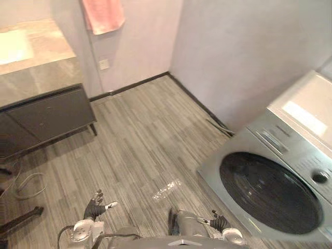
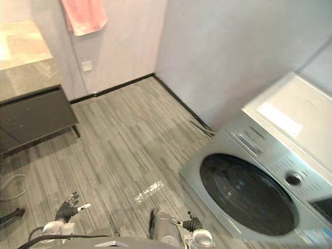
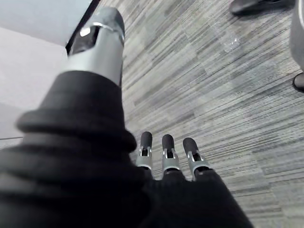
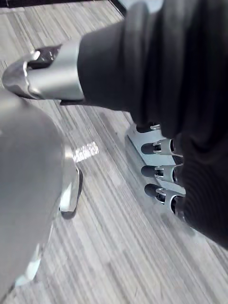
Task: Pick up the laundry basket with both hands and put the clothes into the washing machine.
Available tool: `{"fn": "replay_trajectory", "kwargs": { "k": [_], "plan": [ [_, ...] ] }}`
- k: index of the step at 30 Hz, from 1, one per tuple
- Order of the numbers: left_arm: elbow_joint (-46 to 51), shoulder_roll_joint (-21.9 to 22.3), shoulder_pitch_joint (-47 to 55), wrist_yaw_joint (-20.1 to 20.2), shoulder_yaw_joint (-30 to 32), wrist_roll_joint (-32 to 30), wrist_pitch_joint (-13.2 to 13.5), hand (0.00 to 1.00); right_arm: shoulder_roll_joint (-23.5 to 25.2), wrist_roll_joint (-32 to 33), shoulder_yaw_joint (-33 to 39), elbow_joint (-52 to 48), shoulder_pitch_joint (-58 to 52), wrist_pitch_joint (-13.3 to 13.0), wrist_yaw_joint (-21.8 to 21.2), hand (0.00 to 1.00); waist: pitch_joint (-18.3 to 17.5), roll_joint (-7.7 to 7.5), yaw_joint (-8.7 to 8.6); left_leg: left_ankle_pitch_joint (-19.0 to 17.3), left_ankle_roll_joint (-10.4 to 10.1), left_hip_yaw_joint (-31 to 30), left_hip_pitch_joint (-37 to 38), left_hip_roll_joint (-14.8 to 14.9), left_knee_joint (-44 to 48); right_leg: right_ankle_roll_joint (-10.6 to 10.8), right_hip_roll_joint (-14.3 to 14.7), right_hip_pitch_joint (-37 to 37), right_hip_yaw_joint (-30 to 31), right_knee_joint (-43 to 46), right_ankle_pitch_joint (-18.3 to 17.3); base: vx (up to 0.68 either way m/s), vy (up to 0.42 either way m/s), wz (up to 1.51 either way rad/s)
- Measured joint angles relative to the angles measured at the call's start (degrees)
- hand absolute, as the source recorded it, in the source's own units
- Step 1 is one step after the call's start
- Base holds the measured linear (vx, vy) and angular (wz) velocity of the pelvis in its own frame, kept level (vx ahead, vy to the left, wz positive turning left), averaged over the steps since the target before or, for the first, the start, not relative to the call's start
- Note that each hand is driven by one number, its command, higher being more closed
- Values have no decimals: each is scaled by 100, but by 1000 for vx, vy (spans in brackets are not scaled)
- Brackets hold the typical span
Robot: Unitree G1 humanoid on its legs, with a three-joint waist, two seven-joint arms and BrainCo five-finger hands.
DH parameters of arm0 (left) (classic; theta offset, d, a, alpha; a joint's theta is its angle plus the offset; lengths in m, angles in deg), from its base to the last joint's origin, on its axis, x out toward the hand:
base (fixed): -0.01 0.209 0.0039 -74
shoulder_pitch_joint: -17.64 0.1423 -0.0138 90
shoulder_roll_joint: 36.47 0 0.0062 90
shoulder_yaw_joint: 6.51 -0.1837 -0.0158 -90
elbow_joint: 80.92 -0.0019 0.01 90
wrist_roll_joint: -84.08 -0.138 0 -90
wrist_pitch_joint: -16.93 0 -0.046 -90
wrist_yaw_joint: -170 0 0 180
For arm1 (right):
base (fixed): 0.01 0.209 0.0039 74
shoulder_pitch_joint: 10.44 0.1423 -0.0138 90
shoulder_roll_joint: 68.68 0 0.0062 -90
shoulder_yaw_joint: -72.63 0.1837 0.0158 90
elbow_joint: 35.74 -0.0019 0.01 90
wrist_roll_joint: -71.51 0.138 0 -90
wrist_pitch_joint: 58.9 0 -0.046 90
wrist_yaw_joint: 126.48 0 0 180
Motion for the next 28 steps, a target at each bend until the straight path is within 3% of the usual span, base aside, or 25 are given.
{"fn": "replay_trajectory", "kwargs": {
  "k": [3,4,5,6,8,12,14,16,19,21,22,24,28],
  "plan": [
    [-1,108,-8,-114,6,-262,-1,0,84,96,4,-108,-139,21,72,0,-20,-164,-1,-387,-281,-498,367,81,41,-44,-207,105,410,-137,290,442,-320,118],
    [-2,111,-11,-119,7,-262,-1,0,120,121,6,-177,-224,28,80,0,-43,-218,-7,-469,-298,-553,422,112,38,21,-275,125,361,-59,343,411,-415,124],
    [-62,147,-37,-156,24,-262,-3,0,117,141,35,-204,-283,23,93,0,-59,-203,4,-641,-421,-694,558,355,32,264,-214,73,25,410,610,408,-425,91],
    [-184,238,-61,-198,37,-267,-7,0,117,141,76,-203,-270,29,90,0,-136,-107,29,-607,-509,-692,590,669,5,32,-19,-7,-210,684,307,394,-421,71],
    [-351,339,-108,-218,50,-295,-9,0,98,142,124,-172,-260,28,90,0,-140,-28,33,-418,-670,-674,519,965,26,-153,172,-13,-445,822,134,351,-414,32],
    [-592,440,-155,-225,248,-332,-69,0,105,115,113,157,-187,48,92,0,-142,-43,10,382,-636,-644,80,1274,1033,-584,470,434,-879,565,0,293,-389,25],
    [-606,449,-173,-229,241,-335,-66,0,84,103,99,303,-194,60,92,0,-148,-32,-14,521,-691,-41,11,1578,1375,-691,517,935,-1141,219,53,202,-282,50],
    [-612,467,-179,-231,214,-335,-65,0,5,-59,-10,346,-212,61,101,0,-182,4,-42,491,-740,998,-94,1892,1099,-718,491,1354,-1421,-294,111,118,-212,63],
    [-628,468,-249,-244,90,-366,-64,0,-44,-103,-56,362,-194,63,110,0,-241,73,-56,485,-810,1464,-212,1698,-14,-623,347,1461,-1663,-680,288,18,-7,66],
    [-657,458,-343,-373,9,-391,-60,0,-44,-119,-98,440,-60,85,128,0,-222,53,45,737,-909,1397,-229,1239,-872,-461,135,1499,-1670,-918,444,-54,147,39],
    [-669,447,-318,-415,8,-396,-60,0,-48,-111,-117,466,-34,85,138,0,-234,20,60,811,-896,1413,-176,1151,-1015,-405,59,1524,-1655,-969,494,-65,203,22],
    [-685,433,-170,-502,11,-449,-50,0,-52,-107,-241,468,-12,76,228,0,-268,-14,149,988,-737,1503,-89,881,-1237,-221,-65,1756,-1544,-1519,882,-36,191,3],
    [-805,312,-36,-586,96,-488,-41,0,8,-102,-288,465,-14,43,318,0,-356,-78,150,988,-554,1607,-48,616,-1277,-101,-241,1850,-1351,-1833,1127,-37,163,-14]
  ]
}}
